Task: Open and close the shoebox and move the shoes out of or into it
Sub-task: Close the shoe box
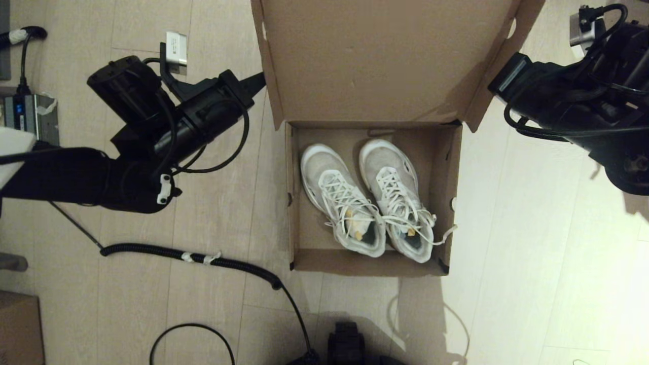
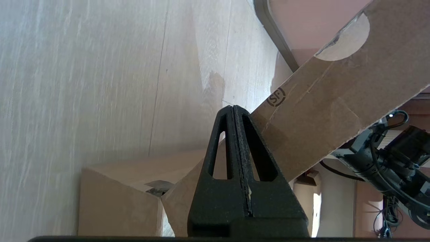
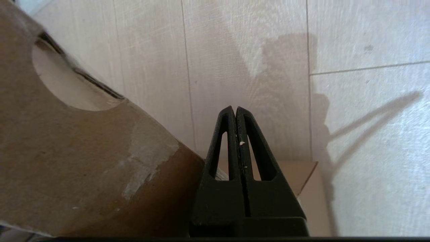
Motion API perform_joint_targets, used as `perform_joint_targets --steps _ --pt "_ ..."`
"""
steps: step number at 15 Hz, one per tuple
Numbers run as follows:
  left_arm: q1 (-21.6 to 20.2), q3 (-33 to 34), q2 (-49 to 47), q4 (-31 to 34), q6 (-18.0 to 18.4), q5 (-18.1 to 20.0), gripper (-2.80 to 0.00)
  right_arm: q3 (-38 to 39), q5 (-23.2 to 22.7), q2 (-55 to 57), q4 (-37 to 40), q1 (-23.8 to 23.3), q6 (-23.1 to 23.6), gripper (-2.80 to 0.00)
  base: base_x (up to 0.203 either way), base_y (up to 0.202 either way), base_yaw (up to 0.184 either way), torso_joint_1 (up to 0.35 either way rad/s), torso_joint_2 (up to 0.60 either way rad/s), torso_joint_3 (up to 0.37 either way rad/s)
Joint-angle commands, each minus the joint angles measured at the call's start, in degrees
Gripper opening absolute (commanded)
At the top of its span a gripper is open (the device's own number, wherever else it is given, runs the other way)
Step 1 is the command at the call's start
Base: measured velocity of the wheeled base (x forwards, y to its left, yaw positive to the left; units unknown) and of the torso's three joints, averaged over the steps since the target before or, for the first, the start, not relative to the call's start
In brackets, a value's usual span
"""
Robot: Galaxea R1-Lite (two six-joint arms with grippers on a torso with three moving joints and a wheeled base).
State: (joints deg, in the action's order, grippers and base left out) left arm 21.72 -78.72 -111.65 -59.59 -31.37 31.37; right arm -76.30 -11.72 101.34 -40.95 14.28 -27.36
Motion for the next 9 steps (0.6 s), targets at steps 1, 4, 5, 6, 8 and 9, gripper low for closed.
perform_joint_targets --steps 1,4,5,6,8,9 --pt "0.08 -1.86 -1.31 -0.37 -0.19 0.34 -2.8 -0.41 -0.15 0.88 -0.18 -0.28 -0.06 -2.8 0.0 0.0 0.0 0.0 0.0 0.0" --pt "-0.01 -5.15 -3.24 -0.14 -0.19 0.97 -2.8 -2.48 -0.17 1.93 -0.18 -1.03 0.05 -2.8 0.0 0.0 0.0 0.0 0.0 0.0" --pt "-0.01 -6.14 -3.82 -0.1 -0.19 1.04 -2.8 -2.54 -0.24 2.02 -0.18 -1.27 0.11 -2.8 0.0 0.0 0.0 0.0 0.0 0.0" --pt "-0.01 -6.75 -4.15 -0.01 -0.19 1.19 -2.8 -2.45 -0.41 1.93 -0.18 -1.41 0.03 -2.8 0.0 0.0 0.0 0.0 0.0 0.0" --pt "0.03 -7.94 -4.91 0.54 -0.19 1.67 -2.8 -1.99 -2.85 1.62 -0.26 -2.54 -0.43 -2.8 0.0 0.0 0.0 0.0 0.0 0.0" --pt "0.07 -8.38 -5.41 0.7 -0.19 1.68 -2.8 -1.25 -5.27 1.22 -0.37 -2.75 -0.67 -2.8 0.0 0.0 0.0 0.0 0.0 0.0"
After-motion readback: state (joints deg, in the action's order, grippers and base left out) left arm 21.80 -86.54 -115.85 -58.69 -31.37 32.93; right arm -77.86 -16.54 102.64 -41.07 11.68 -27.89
